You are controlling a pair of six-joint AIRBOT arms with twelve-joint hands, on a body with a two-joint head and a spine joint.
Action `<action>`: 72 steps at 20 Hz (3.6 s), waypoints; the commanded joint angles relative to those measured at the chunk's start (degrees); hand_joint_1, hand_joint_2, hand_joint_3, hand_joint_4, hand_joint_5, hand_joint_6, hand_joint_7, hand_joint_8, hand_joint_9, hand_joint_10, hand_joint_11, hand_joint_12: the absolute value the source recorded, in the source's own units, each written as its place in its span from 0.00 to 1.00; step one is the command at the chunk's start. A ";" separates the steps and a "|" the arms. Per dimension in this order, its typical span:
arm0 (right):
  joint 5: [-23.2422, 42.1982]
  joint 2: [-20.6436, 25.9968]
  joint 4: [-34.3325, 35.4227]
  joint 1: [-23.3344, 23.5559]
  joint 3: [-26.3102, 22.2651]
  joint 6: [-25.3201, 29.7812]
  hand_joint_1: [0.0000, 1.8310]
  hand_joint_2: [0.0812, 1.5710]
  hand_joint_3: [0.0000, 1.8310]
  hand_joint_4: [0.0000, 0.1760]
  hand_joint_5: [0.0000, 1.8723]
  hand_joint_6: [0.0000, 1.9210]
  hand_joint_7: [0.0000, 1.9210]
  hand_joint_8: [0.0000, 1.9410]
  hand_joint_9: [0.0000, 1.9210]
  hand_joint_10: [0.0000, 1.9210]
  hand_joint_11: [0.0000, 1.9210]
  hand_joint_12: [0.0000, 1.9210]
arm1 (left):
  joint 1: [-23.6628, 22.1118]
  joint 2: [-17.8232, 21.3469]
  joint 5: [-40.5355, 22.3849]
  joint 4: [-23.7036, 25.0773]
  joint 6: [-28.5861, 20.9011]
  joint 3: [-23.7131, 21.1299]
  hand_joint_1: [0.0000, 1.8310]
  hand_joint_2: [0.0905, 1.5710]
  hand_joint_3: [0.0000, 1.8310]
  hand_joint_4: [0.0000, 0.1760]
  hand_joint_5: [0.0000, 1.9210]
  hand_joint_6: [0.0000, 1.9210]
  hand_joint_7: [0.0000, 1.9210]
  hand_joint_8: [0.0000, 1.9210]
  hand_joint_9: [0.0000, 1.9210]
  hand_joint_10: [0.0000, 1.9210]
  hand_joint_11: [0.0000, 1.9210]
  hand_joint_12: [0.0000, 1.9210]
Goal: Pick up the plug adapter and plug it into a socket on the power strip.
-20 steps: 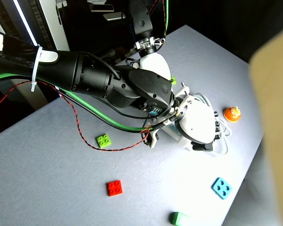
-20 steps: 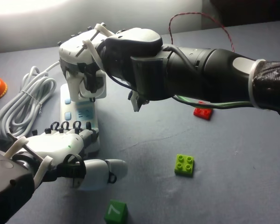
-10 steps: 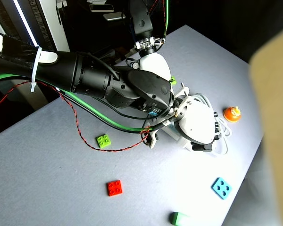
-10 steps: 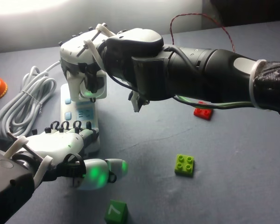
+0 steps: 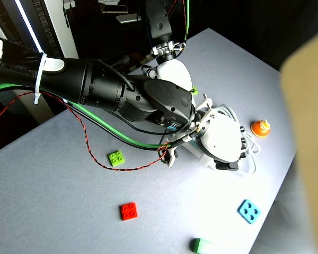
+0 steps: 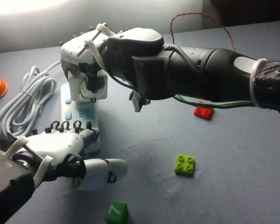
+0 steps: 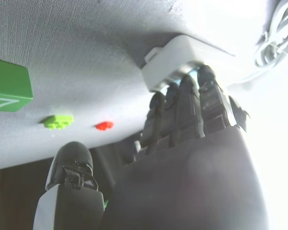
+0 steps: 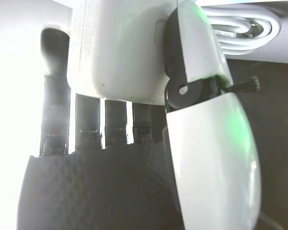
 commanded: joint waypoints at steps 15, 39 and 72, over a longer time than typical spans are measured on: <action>-3.38 0.31 0.72 -0.78 -0.76 0.45 0.39 0.63 0.00 0.00 0.26 0.00 0.28 0.00 0.28 0.00 0.06 0.52 | 0.41 0.23 0.36 -0.20 -0.43 -0.14 0.00 0.73 0.00 0.00 0.05 0.00 0.05 0.00 0.04 0.00 0.00 0.11; -6.75 15.44 0.72 6.75 -11.28 0.24 0.20 0.54 0.00 0.00 0.14 0.00 0.16 0.00 0.15 0.00 0.00 0.41 | -3.51 0.70 2.33 4.13 -0.48 2.62 0.00 0.74 0.00 0.00 0.04 0.00 0.03 0.00 0.02 0.00 0.00 0.05; 10.73 49.53 0.70 5.91 -53.88 5.57 0.32 0.72 0.00 0.00 0.61 1.00 0.60 1.00 0.69 1.00 0.78 1.00 | -17.27 7.77 6.16 20.83 -8.57 8.90 0.29 0.85 0.00 0.00 0.57 1.00 0.59 1.00 0.61 1.00 0.59 1.00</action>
